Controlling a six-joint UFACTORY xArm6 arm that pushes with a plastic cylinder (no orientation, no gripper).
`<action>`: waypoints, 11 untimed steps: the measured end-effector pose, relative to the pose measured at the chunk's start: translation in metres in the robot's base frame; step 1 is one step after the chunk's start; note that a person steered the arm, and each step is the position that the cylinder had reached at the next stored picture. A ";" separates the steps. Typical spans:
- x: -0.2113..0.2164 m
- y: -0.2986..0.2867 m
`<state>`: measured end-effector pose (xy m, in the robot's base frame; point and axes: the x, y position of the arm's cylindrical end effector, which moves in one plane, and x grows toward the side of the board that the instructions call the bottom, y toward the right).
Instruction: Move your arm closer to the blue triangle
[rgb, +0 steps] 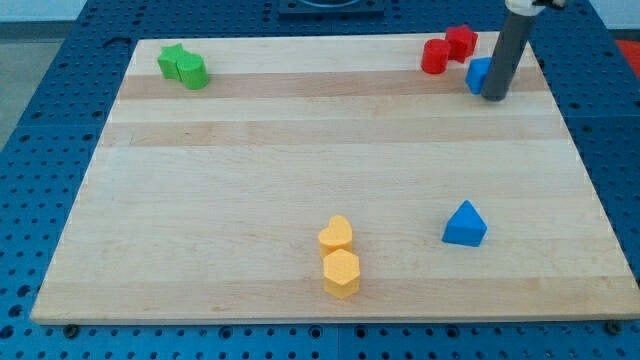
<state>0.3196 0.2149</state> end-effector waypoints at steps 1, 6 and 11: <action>-0.020 0.000; 0.116 0.011; 0.257 -0.065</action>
